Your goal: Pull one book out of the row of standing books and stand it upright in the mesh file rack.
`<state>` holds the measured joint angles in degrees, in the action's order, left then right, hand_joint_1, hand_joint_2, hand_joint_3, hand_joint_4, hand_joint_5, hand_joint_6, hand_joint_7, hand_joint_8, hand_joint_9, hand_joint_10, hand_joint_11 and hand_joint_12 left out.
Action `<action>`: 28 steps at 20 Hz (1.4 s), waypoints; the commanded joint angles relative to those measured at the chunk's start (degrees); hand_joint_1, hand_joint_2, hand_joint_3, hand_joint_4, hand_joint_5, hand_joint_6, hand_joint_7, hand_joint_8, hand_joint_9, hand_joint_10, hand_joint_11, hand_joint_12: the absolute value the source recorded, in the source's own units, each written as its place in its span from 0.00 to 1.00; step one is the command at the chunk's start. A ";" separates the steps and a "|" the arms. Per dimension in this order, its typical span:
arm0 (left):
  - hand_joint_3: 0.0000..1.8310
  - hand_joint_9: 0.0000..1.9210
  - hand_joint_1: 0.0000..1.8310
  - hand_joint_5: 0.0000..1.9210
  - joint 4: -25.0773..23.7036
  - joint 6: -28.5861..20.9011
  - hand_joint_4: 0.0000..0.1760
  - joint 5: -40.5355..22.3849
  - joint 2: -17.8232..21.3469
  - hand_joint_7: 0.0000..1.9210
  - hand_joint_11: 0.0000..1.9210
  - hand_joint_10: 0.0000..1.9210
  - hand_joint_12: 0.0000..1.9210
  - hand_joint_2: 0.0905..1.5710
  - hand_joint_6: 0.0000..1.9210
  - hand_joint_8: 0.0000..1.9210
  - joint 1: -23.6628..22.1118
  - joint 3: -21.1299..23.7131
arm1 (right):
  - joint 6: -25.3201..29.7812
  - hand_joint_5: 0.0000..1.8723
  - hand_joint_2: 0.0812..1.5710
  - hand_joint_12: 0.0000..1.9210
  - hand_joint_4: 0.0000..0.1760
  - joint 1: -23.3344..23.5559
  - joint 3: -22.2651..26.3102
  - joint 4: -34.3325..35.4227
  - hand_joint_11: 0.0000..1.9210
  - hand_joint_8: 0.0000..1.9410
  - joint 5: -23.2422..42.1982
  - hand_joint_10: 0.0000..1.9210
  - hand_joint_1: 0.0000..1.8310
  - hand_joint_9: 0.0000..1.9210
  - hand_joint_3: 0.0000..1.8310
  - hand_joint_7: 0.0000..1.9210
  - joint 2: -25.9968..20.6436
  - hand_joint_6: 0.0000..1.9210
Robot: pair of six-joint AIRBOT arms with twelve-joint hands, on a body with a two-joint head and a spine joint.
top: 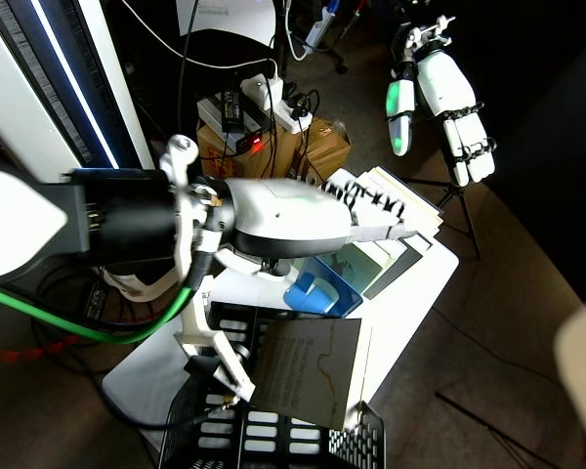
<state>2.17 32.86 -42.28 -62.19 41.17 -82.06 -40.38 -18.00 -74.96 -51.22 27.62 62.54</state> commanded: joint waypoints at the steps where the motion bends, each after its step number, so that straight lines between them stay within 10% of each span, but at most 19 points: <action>1: 0.00 0.00 0.02 0.00 1.11 -0.68 0.51 -9.87 0.95 0.00 0.00 0.00 0.00 0.87 0.00 0.00 0.27 0.39 | -0.05 0.00 0.72 0.00 0.00 -0.63 0.57 5.36 0.00 0.00 7.10 0.00 0.26 0.00 0.01 0.00 -1.09 0.00; 2: 0.00 0.00 0.02 0.00 1.16 -0.87 0.49 -11.28 1.12 0.00 0.00 0.00 0.00 0.88 0.00 0.00 0.60 0.94 | -0.05 0.00 0.74 0.00 0.13 -1.62 1.06 8.08 0.00 0.00 8.43 0.00 0.15 0.00 0.02 0.00 -1.73 0.00; 5: 0.00 0.00 0.03 0.00 1.18 -1.82 0.64 -17.60 1.91 0.00 0.00 0.00 0.00 0.87 0.00 0.00 2.09 3.56 | -0.05 0.00 0.79 0.00 0.00 -5.82 3.91 19.29 0.00 0.00 14.39 0.00 0.04 0.00 0.03 0.00 -4.63 0.00; 13: 0.00 0.00 0.05 0.00 -0.16 -3.44 0.42 -29.63 2.41 0.00 0.00 0.00 0.00 0.86 0.00 0.00 6.20 8.73 | -0.05 0.00 0.80 0.00 0.00 -18.23 9.66 38.53 0.00 0.00 27.07 0.00 0.07 0.00 0.02 0.00 -9.25 0.00; 15: 0.00 0.00 0.01 0.00 -0.20 -3.76 0.27 -31.66 2.54 0.00 0.00 0.00 0.00 0.87 0.00 0.00 7.28 9.69 | -0.05 0.00 0.80 0.00 0.00 -20.60 10.56 41.40 0.00 0.00 29.27 0.00 0.10 0.00 0.02 0.00 -9.82 0.00; 28: 0.00 0.00 0.00 0.00 2.17 -3.85 0.08 -37.30 2.88 0.00 0.00 0.00 0.00 0.88 0.00 0.00 10.88 11.79 | -0.05 0.00 0.82 0.00 0.00 -27.22 13.90 49.09 0.00 0.00 36.18 0.00 0.05 0.00 0.01 0.00 -11.33 0.00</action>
<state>3.53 29.04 -72.07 -59.75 52.38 -70.22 -40.60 -45.39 -61.34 -3.46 56.23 51.68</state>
